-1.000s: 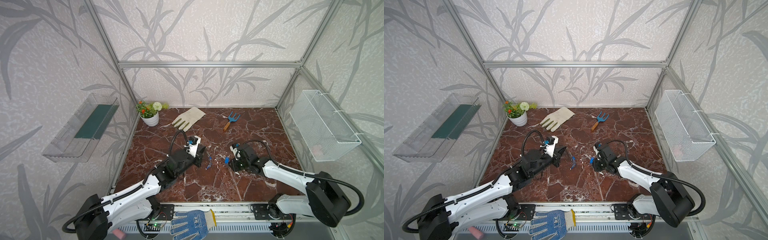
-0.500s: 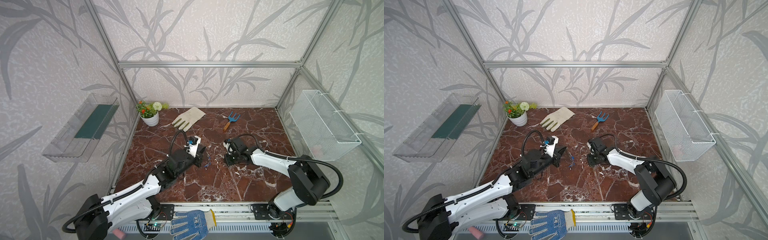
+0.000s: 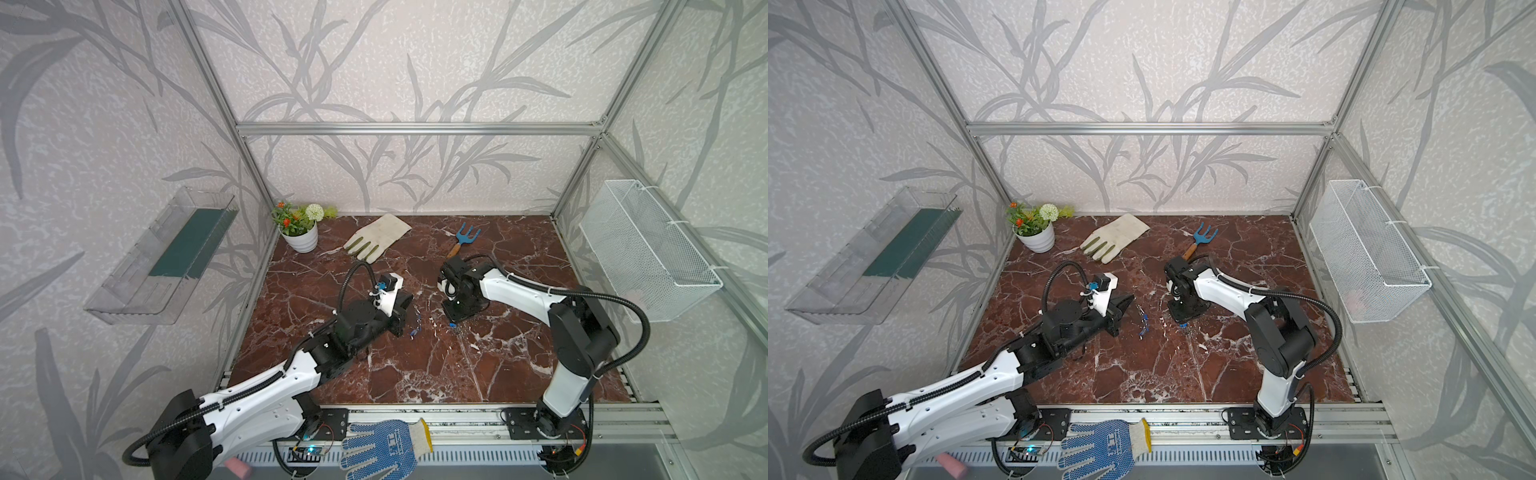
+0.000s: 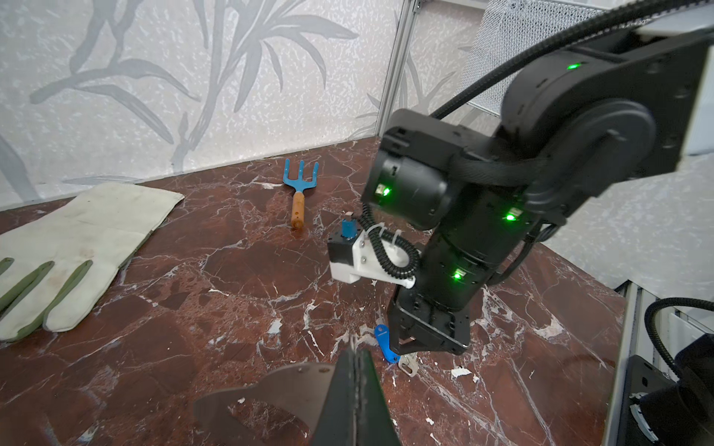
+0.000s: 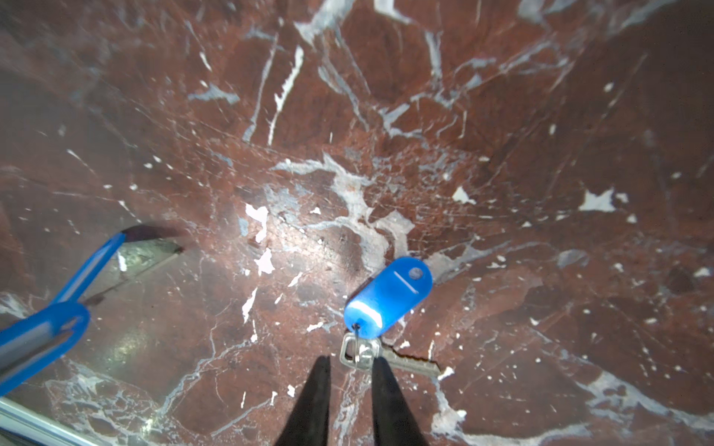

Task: Attach keys to a key ring
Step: Pick up the key from the center of the table.

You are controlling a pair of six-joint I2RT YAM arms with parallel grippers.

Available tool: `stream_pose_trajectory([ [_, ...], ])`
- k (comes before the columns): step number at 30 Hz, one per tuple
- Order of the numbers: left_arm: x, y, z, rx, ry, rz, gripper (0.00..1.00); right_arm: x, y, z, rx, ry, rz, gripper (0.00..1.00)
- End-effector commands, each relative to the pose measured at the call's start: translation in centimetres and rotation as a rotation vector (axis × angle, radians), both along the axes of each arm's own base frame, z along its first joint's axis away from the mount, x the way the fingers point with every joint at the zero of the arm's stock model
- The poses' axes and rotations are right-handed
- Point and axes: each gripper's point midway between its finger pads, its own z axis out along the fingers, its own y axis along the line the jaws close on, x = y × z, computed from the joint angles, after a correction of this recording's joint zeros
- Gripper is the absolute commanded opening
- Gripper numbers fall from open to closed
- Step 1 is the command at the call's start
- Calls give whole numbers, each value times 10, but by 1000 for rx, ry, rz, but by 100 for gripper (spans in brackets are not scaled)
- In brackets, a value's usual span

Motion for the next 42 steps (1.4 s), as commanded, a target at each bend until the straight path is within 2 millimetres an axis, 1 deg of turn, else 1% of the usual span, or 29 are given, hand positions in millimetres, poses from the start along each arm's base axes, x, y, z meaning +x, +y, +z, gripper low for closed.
stream_pose_trajectory([
  [1, -5, -3, 19, -32, -49, -26, 0, -21, -13, -2, -86, 130, 47, 21],
  [5, -8, -4, 21, -33, -55, -33, 0, -18, -7, -2, -79, 161, 48, 21],
  [14, -12, -2, 27, -31, -75, -35, 0, -17, -4, -9, -97, 199, 58, 17],
  [29, -16, -3, 30, -24, -86, -42, 0, -11, -2, -19, -110, 209, 59, 16],
  [34, -16, -4, 29, -17, -84, -44, 0, -10, 0, -21, -106, 215, 58, 13],
  [36, -16, -4, 28, -17, -82, -45, 0, -10, 1, -22, -102, 214, 58, 6],
  [38, -17, -5, 28, -16, -83, -48, 0, -9, 1, -20, -100, 207, 57, 1],
  [42, -16, -4, 28, -13, -84, -47, 0, -7, 0, -10, -87, 166, 52, 0],
])
